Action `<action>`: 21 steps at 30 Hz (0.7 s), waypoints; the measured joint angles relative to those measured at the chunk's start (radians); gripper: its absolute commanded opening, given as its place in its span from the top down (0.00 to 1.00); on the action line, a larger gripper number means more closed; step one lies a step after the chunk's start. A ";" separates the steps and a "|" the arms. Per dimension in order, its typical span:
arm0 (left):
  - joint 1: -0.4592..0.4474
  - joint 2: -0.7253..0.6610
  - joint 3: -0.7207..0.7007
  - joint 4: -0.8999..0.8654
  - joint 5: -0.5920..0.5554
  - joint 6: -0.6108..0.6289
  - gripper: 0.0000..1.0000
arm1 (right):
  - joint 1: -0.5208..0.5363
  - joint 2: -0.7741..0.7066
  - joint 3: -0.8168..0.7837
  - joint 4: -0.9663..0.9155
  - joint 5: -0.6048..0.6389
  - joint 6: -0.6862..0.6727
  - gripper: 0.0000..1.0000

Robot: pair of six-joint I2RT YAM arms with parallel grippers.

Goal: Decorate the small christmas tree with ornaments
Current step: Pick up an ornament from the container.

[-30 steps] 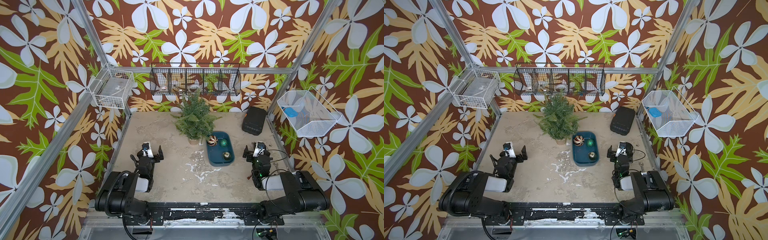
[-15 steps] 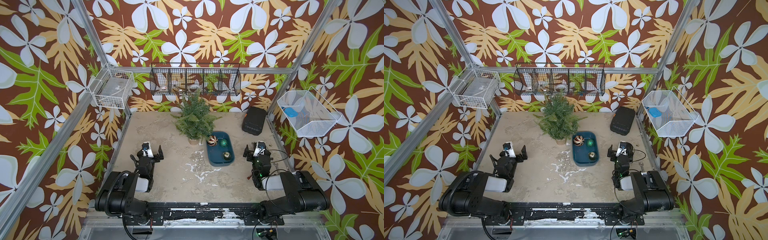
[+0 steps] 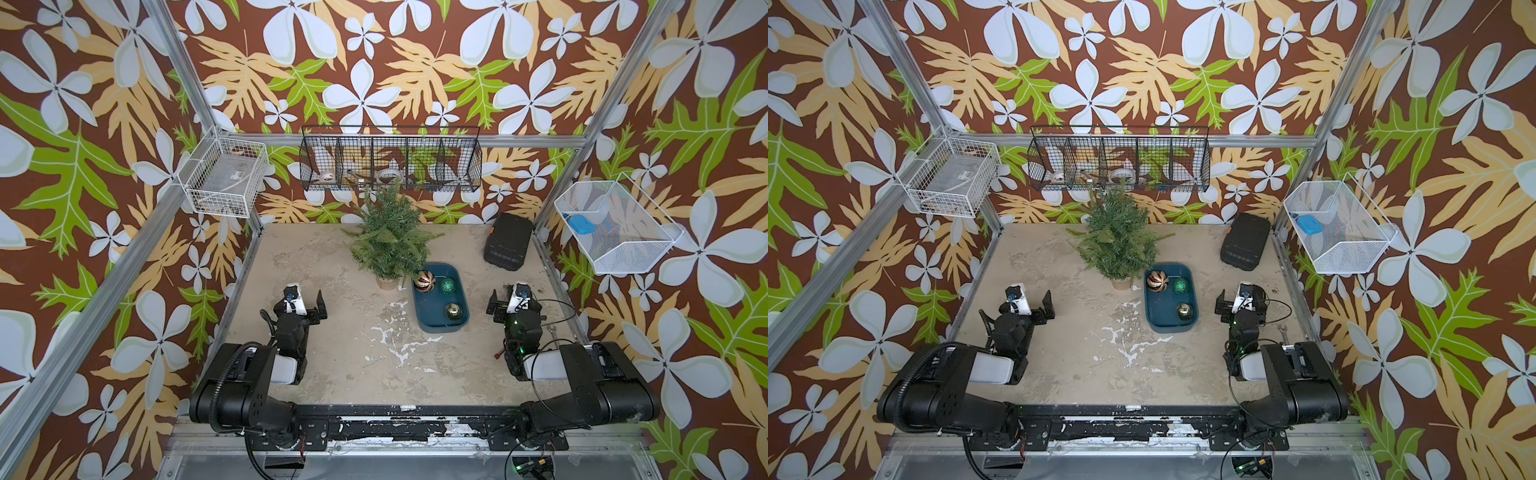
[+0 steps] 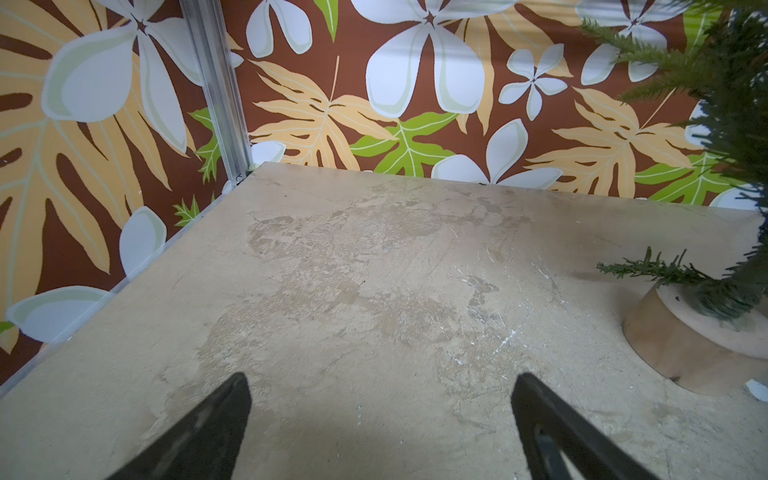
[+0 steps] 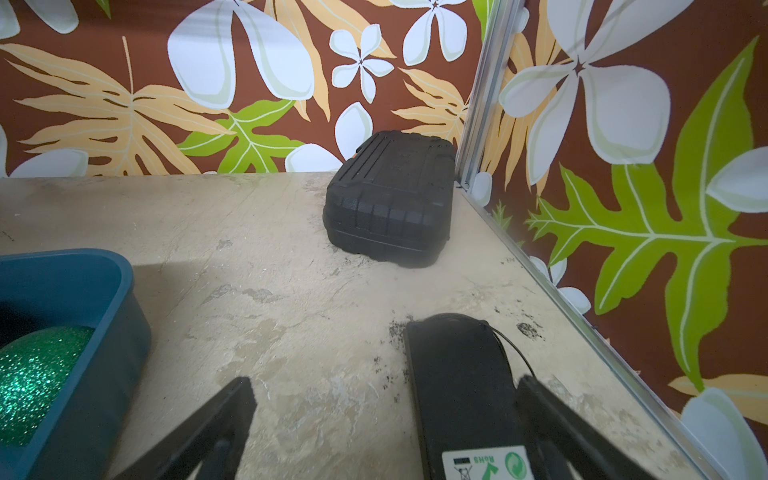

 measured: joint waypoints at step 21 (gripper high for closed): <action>0.004 -0.133 0.477 -0.784 0.072 -0.515 0.17 | -0.016 -0.244 0.457 -0.774 -0.357 0.515 0.07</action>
